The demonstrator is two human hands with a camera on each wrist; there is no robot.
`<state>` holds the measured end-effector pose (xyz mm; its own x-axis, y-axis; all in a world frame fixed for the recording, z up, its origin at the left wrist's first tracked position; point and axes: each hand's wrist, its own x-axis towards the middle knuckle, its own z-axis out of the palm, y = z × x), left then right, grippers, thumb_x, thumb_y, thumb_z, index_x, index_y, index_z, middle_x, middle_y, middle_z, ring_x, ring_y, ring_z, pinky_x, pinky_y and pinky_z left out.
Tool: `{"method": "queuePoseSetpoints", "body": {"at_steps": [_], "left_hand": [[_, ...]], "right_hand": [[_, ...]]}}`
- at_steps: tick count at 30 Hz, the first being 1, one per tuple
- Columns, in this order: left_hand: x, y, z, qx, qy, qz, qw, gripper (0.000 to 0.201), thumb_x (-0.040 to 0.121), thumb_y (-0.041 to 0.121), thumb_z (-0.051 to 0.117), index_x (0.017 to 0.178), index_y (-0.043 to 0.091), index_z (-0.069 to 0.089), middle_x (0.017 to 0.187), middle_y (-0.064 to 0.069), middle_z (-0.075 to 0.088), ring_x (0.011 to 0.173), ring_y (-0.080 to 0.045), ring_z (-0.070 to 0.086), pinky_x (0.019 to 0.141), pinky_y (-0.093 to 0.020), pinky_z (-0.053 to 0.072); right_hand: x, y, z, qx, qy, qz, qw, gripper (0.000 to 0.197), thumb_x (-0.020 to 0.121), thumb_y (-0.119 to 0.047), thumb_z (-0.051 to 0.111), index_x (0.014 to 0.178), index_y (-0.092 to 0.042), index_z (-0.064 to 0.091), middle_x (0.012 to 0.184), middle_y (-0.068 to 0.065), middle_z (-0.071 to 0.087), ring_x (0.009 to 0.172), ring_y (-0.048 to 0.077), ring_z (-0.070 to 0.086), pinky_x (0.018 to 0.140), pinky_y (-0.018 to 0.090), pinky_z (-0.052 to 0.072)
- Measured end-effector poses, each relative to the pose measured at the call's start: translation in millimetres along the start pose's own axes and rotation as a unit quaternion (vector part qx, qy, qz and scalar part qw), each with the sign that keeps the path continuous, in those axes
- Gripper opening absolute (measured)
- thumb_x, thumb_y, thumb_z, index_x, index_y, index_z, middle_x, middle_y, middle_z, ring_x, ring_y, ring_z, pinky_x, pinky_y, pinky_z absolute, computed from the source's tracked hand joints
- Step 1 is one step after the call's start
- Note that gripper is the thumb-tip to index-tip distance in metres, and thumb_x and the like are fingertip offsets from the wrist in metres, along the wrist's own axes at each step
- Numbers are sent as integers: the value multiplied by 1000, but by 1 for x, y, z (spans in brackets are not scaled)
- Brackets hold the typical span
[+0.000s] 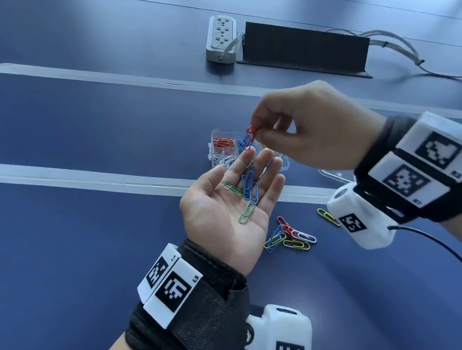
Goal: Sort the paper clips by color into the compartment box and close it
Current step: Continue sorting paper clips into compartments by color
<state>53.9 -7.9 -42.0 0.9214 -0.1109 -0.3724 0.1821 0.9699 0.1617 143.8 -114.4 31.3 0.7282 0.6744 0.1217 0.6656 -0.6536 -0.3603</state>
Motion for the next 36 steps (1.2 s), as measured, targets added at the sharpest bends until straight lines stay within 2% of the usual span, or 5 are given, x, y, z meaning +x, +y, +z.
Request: {"method": "queuePoseSetpoints", "body": {"at_steps": [7,12,21,32,36], "left_hand": [[0,-1,1,7,3,0,1000,44,91,26,32,114,-1,58,107,-22,65,98,-36,62,94,-42,46],[-1,1,1,0,5,5,1000,46,90,28,33,113,-1,59,107,-22,65,98,-36,62,94,-41,45],[-2,1,3,-9,3,-1,1000,45,91,31,33,110,0,60,106,-22,65,99,-36,61,92,-41,46],[-3,2,3,-2,-1,1,1000,48,90,33,35,116,-1,58,106,-21,64,101,-36,60,95,-42,44],[-4,3,2,9,-18,-4,1000,58,89,39,35,122,-3,56,110,-19,62,103,-33,59,100,-44,42]], "right_hand": [[37,6,10,-66,-64,67,994,15,83,-22,56,92,-21,68,91,-2,68,77,13,52,76,22,43],[51,2,20,-90,-93,75,989,16,81,-24,56,89,-26,70,85,-6,66,83,14,57,83,30,50],[52,-3,23,-100,-127,62,985,25,86,-20,55,107,-25,67,93,-5,66,77,11,50,77,21,42],[24,-7,1,-40,-90,7,995,18,83,-17,61,96,-26,70,78,-10,60,68,14,55,71,22,42],[6,-10,-3,-17,-146,-48,988,19,78,-14,70,92,-27,73,85,-5,63,69,14,56,67,22,43]]}}
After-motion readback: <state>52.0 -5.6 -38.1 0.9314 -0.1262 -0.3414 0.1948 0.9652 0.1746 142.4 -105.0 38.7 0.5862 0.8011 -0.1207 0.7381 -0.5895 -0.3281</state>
